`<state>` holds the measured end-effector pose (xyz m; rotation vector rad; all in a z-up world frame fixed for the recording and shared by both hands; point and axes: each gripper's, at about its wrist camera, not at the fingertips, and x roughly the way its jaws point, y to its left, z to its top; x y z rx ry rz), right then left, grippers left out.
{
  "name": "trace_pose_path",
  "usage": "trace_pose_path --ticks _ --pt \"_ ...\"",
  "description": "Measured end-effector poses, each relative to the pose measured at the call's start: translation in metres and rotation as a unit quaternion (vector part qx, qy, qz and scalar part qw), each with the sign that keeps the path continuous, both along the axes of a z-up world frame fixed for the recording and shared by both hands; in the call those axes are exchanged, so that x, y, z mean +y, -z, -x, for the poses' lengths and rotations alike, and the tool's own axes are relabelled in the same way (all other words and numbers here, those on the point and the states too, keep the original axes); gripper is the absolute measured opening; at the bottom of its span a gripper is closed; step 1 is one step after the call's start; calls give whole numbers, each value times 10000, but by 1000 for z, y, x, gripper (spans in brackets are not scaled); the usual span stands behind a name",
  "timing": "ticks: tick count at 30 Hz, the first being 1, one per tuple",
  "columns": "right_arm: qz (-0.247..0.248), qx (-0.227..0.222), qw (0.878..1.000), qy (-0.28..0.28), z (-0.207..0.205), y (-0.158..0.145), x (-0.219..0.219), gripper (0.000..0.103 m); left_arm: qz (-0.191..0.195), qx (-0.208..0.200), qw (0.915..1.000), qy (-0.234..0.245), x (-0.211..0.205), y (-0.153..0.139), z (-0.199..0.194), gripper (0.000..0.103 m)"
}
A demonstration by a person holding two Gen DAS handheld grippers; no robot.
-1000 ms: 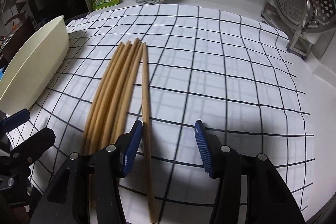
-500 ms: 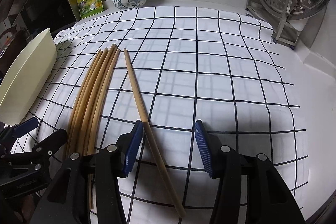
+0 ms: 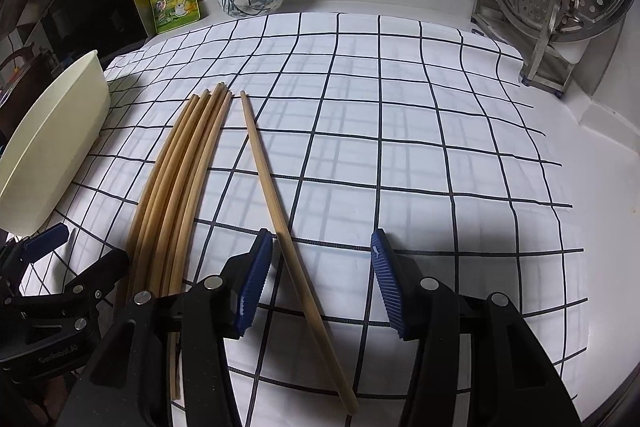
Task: Organize utensils
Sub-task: 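Close the right gripper on a chopstick while the left gripper grasps another chopstick, then lift the right gripper's chopstick into the basin and open while the left gripper releases its own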
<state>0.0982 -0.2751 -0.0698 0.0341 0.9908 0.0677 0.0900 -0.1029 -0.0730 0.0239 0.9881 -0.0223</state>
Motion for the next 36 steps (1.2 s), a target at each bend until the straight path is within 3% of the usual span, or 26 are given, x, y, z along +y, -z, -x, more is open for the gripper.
trace_pose_path --ticks 15,18,20,23,25,29,36 --pt "161 -67 9998 -39 -1 2 3 49 -209 62 9997 -59 -10 2 -21 95" --pt "237 -81 9994 -245 0 3 10 49 -45 43 10000 25 -12 1 -22 80" --pt "269 -117 9989 -365 1 2 16 46 -2 24 9999 129 -15 -1 -21 64" --pt "261 -131 9984 -490 1 2 20 33 61 12 9997 234 -19 -2 -20 47" --pt "273 -137 9980 -559 3 1 23 12 99 4 9995 283 -20 -2 -19 36" --pt "147 -119 9983 -553 2 1 20 7 176 51 9993 340 -18 -3 -19 10" --pt "-208 -109 9989 -398 6 -4 13 6 462 189 9975 495 -14 -8 -12 8"
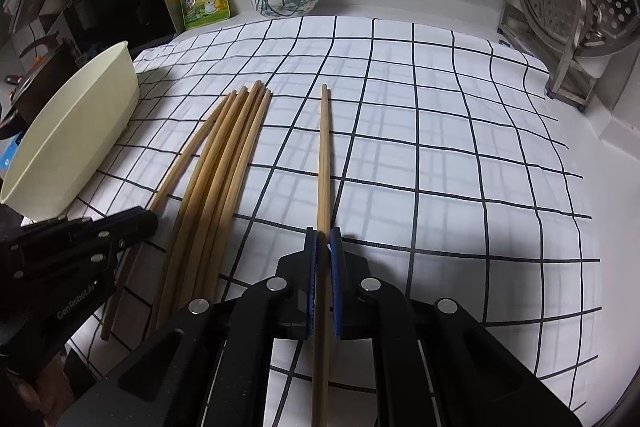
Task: Organize utensils
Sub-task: 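Lift the right gripper's chopstick into the basin and open while the left gripper releases its own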
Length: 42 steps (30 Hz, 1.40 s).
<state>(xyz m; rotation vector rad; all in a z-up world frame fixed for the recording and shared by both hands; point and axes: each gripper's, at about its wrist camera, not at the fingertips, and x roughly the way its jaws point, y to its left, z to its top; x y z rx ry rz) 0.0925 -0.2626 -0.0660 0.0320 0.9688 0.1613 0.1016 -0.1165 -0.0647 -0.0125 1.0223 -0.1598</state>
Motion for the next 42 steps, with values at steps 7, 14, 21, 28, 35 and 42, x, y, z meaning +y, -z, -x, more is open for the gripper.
trace_pose_path --ticks 7,14,21,28,35,42 --pt "-216 -236 9992 233 9 -20 5 6 329 -241 9990 163 18 -31 11 7" --pt "-413 -484 9975 312 12 -45 26 6 583 -498 9966 306 39 -58 16 7" --pt "-312 -494 9980 242 9 -52 46 6 802 -651 9940 355 57 -70 18 7" --pt "-409 -644 9971 54 8 -71 68 6 976 -990 9902 121 88 -97 22 7" --pt "-649 -789 9935 -494 -16 -94 124 6 645 -1406 9863 -569 159 -118 16 7" --pt "-783 -597 9890 -1103 -51 -94 201 6 310 -1337 9842 -1116 228 -103 -4 7"
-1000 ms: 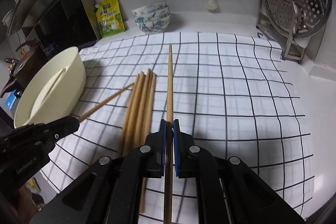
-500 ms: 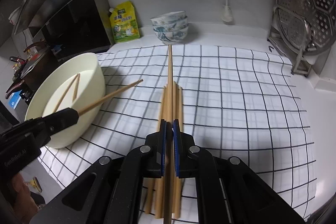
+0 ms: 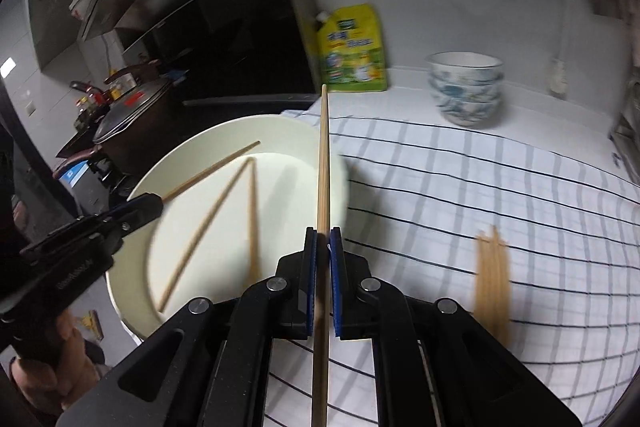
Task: Organize utensils
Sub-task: 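Lift the right gripper's chopstick into the basin and open while the left gripper releases its own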
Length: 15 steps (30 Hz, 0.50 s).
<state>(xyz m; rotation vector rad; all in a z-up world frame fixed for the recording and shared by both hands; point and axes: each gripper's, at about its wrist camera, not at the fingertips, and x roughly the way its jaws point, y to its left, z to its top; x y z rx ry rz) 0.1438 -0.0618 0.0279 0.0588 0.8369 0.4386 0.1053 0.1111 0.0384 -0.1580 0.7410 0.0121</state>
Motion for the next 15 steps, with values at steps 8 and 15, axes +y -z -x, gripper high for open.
trace_pose_path --ticks 8,15 --pt "159 486 9973 -523 -35 21 75 6 41 470 9984 -298 41 33 -23 7" --pt "338 813 9946 -555 -44 43 90 7 230 734 9965 -337 47 50 -32 8"
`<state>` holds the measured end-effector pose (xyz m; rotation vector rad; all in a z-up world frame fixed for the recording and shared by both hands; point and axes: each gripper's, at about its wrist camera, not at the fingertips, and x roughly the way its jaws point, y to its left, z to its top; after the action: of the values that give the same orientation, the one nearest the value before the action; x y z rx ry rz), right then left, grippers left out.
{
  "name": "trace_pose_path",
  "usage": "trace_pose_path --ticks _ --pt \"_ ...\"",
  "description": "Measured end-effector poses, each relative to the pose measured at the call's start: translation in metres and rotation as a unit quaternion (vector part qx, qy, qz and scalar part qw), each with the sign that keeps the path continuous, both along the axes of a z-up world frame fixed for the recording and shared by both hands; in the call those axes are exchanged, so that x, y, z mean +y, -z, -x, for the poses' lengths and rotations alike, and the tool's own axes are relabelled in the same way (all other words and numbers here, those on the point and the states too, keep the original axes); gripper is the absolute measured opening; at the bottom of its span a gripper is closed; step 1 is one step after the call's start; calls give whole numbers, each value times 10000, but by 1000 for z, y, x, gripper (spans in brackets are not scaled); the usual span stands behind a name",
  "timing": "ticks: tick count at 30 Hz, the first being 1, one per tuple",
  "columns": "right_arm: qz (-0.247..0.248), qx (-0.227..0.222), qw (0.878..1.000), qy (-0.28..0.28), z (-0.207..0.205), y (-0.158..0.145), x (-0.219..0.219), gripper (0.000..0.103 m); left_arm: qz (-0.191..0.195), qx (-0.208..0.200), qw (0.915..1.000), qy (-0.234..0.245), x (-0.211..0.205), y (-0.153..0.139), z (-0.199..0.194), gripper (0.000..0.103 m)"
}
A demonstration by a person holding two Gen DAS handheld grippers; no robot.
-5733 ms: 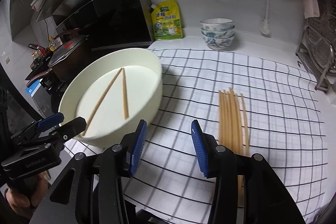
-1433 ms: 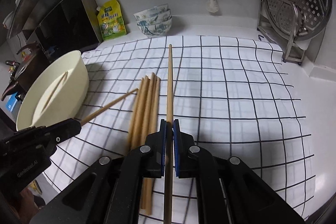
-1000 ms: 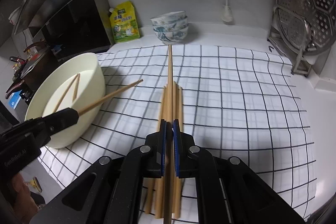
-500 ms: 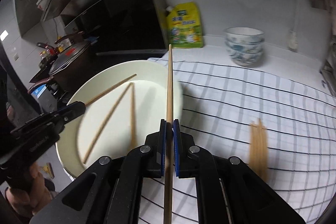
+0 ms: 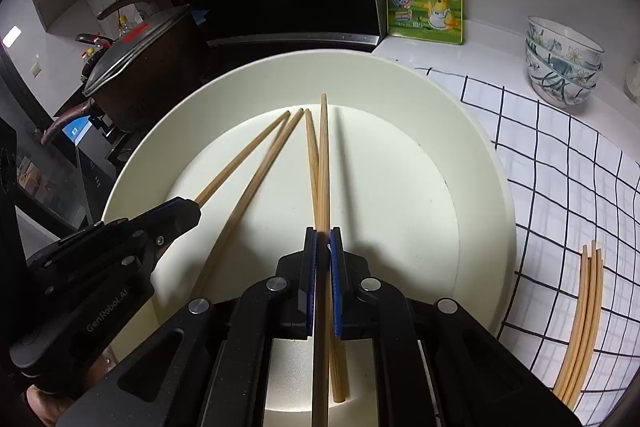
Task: Organize utensils
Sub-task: 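Lift the right gripper's chopstick into the basin and open while the left gripper releases its own, then move both open grippers back over the remaining chopstick bundle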
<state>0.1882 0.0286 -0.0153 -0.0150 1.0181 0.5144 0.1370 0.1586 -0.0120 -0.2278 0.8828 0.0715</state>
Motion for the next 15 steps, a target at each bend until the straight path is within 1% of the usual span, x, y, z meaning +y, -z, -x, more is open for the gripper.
trace_pose_path --ticks 1,3,4,5,6,7,8,10,15 --pt "4 14 10000 -2 0 0 0 7 1 -1 10000 -37 1 0 0 8" --pt "-25 24 10000 3 1 0 0 10 -56 -47 9999 -126 4 -1 2 15" --pt "-32 7 10000 31 1 -2 0 18 -98 -77 9998 -173 5 -2 3 24" --pt "-27 -52 10000 66 3 -4 -1 19 -119 -110 9996 -212 6 -3 5 37" --pt "-28 -90 9999 80 4 -5 -3 19 -133 -145 9995 -247 8 -5 7 44" --pt "-38 -114 9999 86 5 -6 -4 19 -140 -192 9993 -291 10 -7 10 60" --pt "-55 -127 9999 91 7 -8 -5 19 -138 -275 9989 -348 11 -10 13 65" --pt "-52 -158 9998 100 10 -9 -6 19 -163 -358 9983 -424 13 -14 18 66" --pt "-45 -203 9997 135 19 -12 -10 20 -210 -394 9979 -467 12 -19 27 67"
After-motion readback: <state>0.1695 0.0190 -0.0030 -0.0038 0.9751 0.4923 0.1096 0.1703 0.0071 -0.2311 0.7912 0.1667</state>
